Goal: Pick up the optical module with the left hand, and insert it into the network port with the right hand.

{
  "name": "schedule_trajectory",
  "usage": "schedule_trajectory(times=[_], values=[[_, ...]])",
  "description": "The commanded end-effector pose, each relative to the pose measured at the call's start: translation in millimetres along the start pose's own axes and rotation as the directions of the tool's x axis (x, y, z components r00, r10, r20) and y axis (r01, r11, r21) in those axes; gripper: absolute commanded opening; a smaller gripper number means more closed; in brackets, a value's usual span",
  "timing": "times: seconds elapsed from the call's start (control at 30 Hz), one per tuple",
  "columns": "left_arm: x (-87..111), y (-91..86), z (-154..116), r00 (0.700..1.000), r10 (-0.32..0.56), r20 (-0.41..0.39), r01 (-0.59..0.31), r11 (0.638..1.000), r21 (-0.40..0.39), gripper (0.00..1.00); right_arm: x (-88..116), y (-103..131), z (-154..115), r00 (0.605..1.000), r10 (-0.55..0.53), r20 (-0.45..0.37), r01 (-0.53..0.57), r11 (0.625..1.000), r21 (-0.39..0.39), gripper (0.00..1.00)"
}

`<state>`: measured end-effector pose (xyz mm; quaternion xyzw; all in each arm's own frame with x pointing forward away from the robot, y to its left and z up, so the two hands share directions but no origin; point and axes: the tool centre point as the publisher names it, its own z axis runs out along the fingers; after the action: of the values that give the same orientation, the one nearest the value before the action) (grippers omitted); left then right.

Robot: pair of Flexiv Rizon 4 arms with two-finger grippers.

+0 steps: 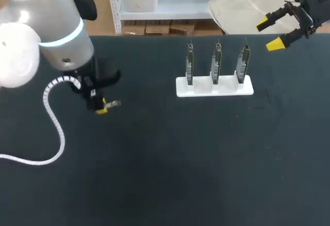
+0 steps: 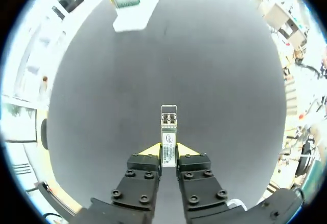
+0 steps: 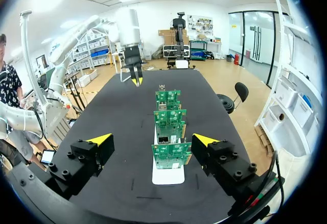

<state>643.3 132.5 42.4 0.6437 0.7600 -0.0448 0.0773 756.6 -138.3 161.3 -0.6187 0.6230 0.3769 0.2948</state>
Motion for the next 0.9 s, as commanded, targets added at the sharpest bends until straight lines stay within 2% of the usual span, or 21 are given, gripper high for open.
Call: schedule_trajectory(times=[0.03,0.1,0.23,0.9], values=[[-6.7,-7.2,-33.0,0.961,-0.007,0.277,0.005,1.000,0.008,0.00,0.1,1.2,0.5,1.000,-0.001,0.000,0.001,1.000,0.004,1.00],[-14.2,-6.0,-44.7,0.929,-0.016,0.369,0.012,1.000,0.011,0.00,0.1,1.2,0.5,1.000,-0.001,0.000,0.001,1.000,0.004,1.00],[-22.2,-6.1,-64.6,0.874,-0.016,0.485,0.018,1.000,0.000,0.00,0.1,1.2,0.5,1.000,-0.001,0.000,0.001,1.000,0.004,1.00],[-22.2,-6.1,-64.6,0.874,-0.016,0.485,0.018,1.000,0.000,0.00,0.1,1.2,0.5,1.000,-0.001,0.000,0.001,1.000,0.004,1.00]])
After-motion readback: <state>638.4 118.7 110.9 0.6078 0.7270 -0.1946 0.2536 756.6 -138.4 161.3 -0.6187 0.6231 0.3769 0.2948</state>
